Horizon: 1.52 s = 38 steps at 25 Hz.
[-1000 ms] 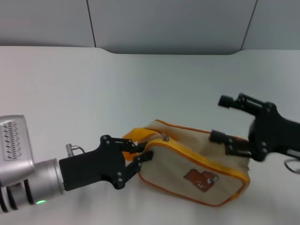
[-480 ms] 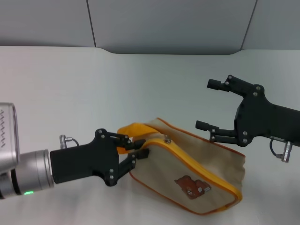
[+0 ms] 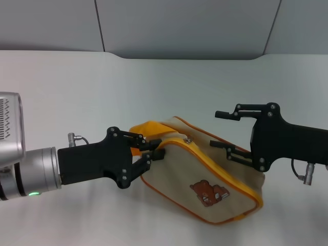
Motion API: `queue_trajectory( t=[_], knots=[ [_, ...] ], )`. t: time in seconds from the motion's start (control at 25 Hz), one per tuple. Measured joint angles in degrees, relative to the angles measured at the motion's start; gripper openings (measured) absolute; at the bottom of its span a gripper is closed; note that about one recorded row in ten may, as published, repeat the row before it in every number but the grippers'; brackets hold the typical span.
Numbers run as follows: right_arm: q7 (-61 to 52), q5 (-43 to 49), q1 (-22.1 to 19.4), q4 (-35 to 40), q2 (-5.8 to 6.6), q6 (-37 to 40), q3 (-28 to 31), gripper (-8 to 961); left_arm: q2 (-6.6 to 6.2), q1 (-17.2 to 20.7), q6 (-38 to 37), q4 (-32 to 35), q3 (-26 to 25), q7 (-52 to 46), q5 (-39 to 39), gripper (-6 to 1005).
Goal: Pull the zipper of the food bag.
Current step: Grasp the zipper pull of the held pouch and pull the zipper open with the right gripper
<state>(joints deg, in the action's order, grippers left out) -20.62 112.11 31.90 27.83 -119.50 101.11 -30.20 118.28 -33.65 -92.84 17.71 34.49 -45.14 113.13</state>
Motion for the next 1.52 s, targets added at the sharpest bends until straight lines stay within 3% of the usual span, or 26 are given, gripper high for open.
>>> queue_trajectory(
  t=[0.24,0.8,1.44,1.52],
  knots=[
    [4.2,0.0,0.2,0.2,-0.1,-2.3,-1.3,462,0.07,-0.2,-0.4,0.0,0.1,-0.4,0.0,131],
    [17.4,-0.3,1.3,-6.0,-0.3,-3.8,-2.2,462,0.22,-1.6,-1.4,0.1,0.8,-1.6,0.0,121],
    [18.8,-0.4,1.0,-8.6,-0.38,-4.6,-3.0,451,0.24,-1.4,-1.5,0.7,0.8,-2.3,-0.1,112],
    [18.8,-0.4,0.9,-8.7,-0.38,-4.8,-3.1,384,0.23,-1.2,-1.6,0.7,0.8,-2.3,-0.2,111]
  ],
)
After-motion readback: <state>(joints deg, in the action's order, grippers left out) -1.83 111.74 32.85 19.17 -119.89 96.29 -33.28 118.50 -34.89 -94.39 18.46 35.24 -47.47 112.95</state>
